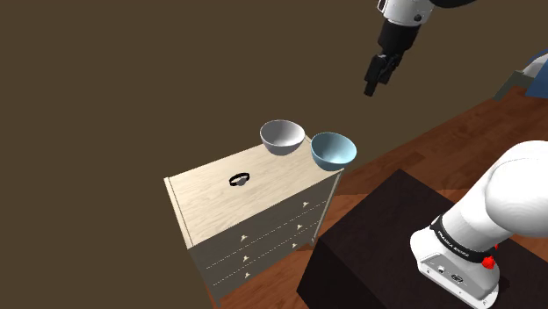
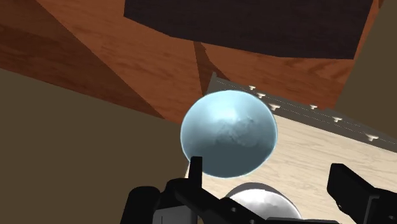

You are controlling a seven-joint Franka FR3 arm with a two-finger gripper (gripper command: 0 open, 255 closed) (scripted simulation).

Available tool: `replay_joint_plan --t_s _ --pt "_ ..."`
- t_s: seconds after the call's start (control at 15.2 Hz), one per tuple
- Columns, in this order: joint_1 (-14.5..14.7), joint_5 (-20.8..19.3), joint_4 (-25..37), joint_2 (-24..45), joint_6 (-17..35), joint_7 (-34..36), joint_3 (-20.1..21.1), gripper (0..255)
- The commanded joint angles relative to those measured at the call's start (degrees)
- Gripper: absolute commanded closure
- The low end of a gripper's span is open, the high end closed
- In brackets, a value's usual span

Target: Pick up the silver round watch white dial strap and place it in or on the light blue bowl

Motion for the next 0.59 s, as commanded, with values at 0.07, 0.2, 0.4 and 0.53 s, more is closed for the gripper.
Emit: replay_joint_plan --t_s 0.07,0.2,0.4,0.53 --pt "1.23 2.08 -0.28 4.43 3.99 2.06 1.40 0" --pt "2.00 3.35 -0.05 7.67 6.56 3.20 2.23 0" --pt "3.11 5.18 0.81 12.83 10.27 4.77 3.47 0" --pt "3.84 6.34 1.72 16.44 12.62 5.73 4.26 0"
